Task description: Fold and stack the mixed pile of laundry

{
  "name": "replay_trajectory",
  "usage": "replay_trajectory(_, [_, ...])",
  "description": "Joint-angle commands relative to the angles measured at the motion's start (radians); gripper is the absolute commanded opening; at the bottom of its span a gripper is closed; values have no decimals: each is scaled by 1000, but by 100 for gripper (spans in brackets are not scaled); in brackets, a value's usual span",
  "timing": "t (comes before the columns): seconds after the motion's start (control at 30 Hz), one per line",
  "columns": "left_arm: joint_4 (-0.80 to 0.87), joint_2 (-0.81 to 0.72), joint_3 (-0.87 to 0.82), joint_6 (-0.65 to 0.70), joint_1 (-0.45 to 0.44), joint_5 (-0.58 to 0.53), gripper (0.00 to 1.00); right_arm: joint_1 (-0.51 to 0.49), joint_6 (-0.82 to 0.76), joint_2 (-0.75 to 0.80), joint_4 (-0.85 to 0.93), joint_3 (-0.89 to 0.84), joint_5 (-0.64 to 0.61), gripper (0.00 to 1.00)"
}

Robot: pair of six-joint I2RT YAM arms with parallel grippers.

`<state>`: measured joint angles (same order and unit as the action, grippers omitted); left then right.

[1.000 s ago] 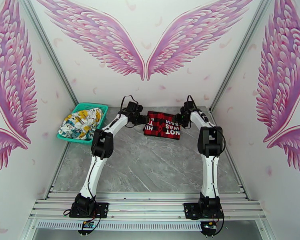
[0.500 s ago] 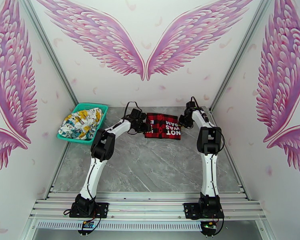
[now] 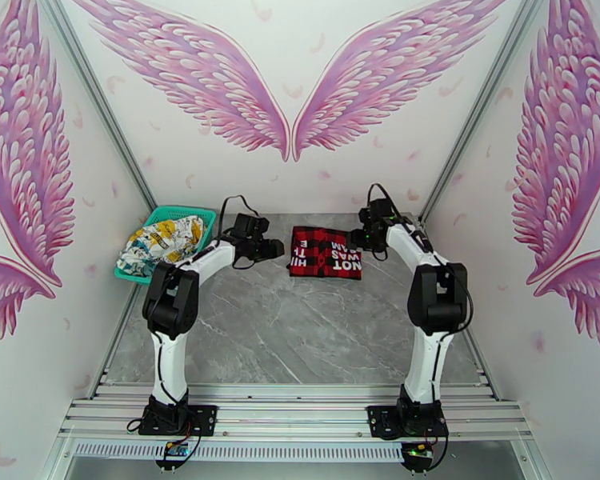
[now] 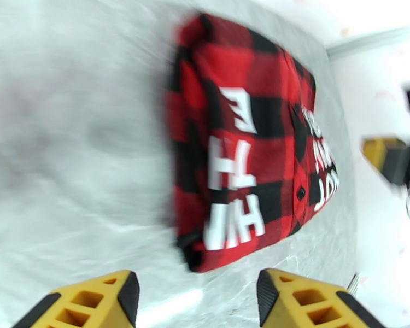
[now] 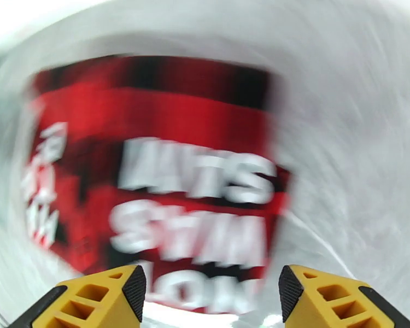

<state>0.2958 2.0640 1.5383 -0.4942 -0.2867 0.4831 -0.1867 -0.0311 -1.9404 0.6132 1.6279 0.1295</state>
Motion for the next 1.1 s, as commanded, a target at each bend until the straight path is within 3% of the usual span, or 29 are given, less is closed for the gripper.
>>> replay_trajectory(0.0, [-105, -53, -98, -49, 49, 66, 62, -134, -320, 49, -256, -182, -42, 70])
replay_trajectory(0.1, [-162, -61, -144, -77, 79, 105, 63, -193, -535, 50, -369, -268, 32, 70])
replay_trajectory(0.3, [-197, -60, -186, -88, 90, 124, 63, -244, -853, -5, -420, -312, 143, 73])
replay_trajectory(0.5, [-220, -56, -207, -102, 92, 123, 63, -257, -984, -74, -417, -282, 130, 70])
replay_trajectory(0.73, [-253, -30, -205, -131, 96, 130, 63, -272, -1033, -163, -433, -214, 105, 61])
replay_trajectory(0.93, [-278, 3, -191, -160, 84, 139, 66, -269, -1023, -227, -434, -142, 52, 41])
replay_trajectory(1.07, [-288, 29, -168, -179, 69, 146, 69, -268, -1020, -232, -433, -134, 49, 11])
